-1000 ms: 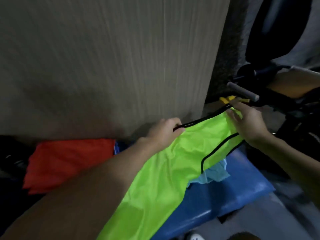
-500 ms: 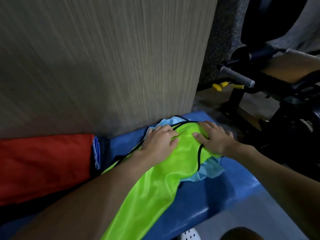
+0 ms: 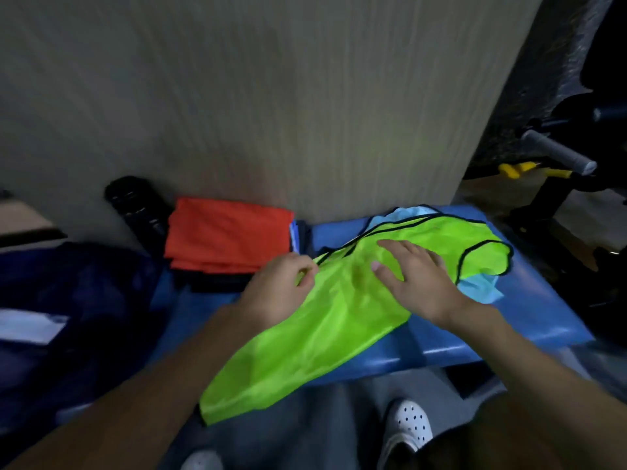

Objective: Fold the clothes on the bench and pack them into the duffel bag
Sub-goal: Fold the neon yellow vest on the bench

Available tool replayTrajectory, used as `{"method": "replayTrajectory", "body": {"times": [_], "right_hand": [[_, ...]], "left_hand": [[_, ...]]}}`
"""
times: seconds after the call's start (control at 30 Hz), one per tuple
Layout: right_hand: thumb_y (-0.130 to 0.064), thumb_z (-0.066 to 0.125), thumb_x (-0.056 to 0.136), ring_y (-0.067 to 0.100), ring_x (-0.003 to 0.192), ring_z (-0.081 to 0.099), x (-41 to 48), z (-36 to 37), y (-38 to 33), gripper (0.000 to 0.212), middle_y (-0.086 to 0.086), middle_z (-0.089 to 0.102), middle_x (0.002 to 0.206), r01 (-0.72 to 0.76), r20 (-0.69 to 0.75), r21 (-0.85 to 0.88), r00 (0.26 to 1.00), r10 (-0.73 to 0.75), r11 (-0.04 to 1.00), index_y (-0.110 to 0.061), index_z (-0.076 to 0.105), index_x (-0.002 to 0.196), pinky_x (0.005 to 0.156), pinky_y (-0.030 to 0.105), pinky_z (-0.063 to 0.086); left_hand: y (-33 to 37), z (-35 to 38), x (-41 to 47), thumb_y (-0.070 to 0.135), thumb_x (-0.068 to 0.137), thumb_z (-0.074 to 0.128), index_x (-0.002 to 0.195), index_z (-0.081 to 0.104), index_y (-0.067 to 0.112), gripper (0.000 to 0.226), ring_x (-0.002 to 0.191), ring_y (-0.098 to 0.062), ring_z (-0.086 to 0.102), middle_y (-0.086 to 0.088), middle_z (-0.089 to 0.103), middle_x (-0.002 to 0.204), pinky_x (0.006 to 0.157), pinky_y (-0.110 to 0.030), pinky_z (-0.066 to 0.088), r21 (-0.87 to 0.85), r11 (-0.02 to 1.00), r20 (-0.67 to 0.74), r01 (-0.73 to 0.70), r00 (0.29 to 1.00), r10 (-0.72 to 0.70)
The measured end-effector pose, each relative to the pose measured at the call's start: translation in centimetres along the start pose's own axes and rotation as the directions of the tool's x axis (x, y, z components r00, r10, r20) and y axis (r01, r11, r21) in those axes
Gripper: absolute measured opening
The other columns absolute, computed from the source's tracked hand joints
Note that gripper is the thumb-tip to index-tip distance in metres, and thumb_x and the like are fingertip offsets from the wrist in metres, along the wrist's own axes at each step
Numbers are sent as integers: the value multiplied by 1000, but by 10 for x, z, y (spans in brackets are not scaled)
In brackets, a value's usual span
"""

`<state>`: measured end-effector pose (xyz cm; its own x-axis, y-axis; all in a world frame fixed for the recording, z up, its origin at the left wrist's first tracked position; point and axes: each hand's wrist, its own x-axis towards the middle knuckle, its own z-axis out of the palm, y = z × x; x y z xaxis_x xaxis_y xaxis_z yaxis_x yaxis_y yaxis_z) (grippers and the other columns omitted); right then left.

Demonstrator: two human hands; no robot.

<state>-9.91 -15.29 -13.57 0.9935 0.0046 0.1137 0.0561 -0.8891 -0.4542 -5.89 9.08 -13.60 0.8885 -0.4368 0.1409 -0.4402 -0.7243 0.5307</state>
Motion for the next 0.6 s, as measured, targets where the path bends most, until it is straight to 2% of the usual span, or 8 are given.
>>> {"method": "replayTrajectory", "body": {"times": [0.1,0.17,0.23,0.33,0.43,0.5,0.57,0.6], "right_hand": [[-65,26,85,21,126,48,-18,32,-45,68,-2,58,129,147,75,9,986,-147,989,-25,54,132,108,44,30],[-59,29,85,24,119,55,-25,57,-67,63,1,63,120,251,85,18,964,-251,968,-21,61,125,104,44,35],[-51,36,87,24,114,58,-27,79,-82,53,0,64,116,334,74,7,940,-334,943,-20,63,120,103,43,37],[-44,41,89,21,115,56,-21,100,-100,44,-3,62,116,408,62,-28,912,-406,912,-20,62,120,104,39,35],[-44,41,88,16,120,51,-10,119,-115,46,-7,61,121,450,80,-87,893,-444,889,-22,59,125,105,34,27],[-44,45,88,17,124,48,-3,128,-121,50,-8,58,130,458,117,-153,888,-444,876,-23,54,133,102,36,27],[-38,63,85,21,118,51,3,134,-128,54,-7,59,132,462,153,-227,886,-437,857,-23,53,136,94,42,34],[-34,72,80,23,111,53,5,136,-131,55,-6,62,125,467,166,-249,884,-437,849,-24,56,132,88,42,35]], "left_hand": [[-47,-24,-65,24,82,53,90,73,11,25,90,-17,65,-1,71,91,86,-27,46,-53,984,-89,167,981,-172],[-76,-32,-103,31,80,51,93,72,11,32,93,-18,65,-1,69,94,88,-23,44,-96,956,-170,277,942,-290],[-101,-35,-129,33,79,55,100,72,6,38,98,-23,64,-5,68,99,88,-20,40,-122,913,-194,389,893,-406],[-121,-32,-149,33,81,72,116,68,3,47,105,-25,62,-9,65,110,89,-25,41,-135,848,-149,512,836,-528],[-133,-24,-155,55,79,64,117,70,11,58,106,-19,59,-3,62,114,94,-36,48,-80,852,-144,517,840,-523],[-132,-19,-152,46,81,72,103,75,20,34,100,-14,60,6,63,103,93,-40,50,-124,857,-171,500,840,-515],[-128,-16,-149,33,82,77,84,73,31,5,92,-11,60,12,63,91,87,-43,50,-152,869,-186,472,849,-494],[-128,-14,-148,30,82,77,80,71,32,7,92,-12,59,13,62,88,86,-44,50,-147,874,-180,463,857,-484]]}}
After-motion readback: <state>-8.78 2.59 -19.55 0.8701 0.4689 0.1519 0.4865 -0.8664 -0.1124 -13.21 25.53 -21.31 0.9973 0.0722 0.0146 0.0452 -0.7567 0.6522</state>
